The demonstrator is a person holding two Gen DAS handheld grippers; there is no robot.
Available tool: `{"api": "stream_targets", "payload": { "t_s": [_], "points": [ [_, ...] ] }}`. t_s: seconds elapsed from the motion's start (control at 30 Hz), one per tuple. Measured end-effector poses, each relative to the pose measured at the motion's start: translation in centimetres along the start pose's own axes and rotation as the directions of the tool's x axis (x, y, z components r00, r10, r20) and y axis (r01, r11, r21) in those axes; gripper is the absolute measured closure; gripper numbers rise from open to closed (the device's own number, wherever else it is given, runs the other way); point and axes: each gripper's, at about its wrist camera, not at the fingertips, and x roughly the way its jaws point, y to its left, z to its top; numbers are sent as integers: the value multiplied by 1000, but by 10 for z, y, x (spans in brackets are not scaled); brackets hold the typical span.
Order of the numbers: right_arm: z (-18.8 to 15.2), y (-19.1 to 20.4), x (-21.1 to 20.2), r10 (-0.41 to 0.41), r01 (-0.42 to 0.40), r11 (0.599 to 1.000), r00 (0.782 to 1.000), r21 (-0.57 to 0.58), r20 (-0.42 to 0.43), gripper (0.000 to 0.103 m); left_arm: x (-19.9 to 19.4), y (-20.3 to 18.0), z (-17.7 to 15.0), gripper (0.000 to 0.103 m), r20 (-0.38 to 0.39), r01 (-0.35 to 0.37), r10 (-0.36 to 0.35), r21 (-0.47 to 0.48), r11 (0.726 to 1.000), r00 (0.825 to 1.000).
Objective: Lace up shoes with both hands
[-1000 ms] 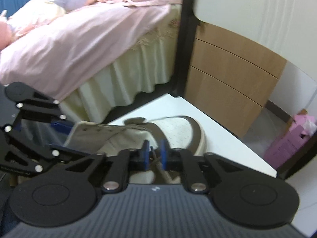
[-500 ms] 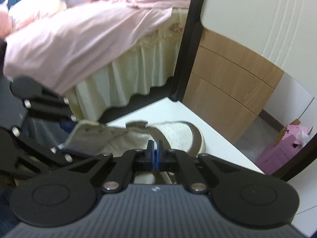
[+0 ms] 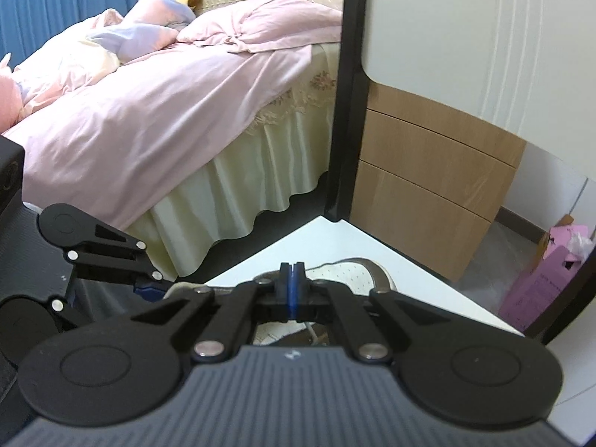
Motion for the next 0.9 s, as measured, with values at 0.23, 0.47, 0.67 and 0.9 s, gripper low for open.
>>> {"api": "stream_targets", "payload": {
  "t_s": [0.23,0.47,0.67,0.9],
  "points": [
    [-2,-4,-2,-15,15,999,1000,36,8,100,5,5,3,70,5,-42,43,-34,999,999],
    [-3,-8,-4,-33,32,998,999,53,10,99,3,5,3,93,18,-55,56,-29,998,998],
    [-4,-12,-7,-36,35,997,999,69,15,96,-2,16,1,94,10,-53,53,-58,997,999],
    [-4,-14,-11,-29,27,996,999,80,22,86,-8,24,-3,94,4,-22,23,-66,998,1000]
  ]
}}
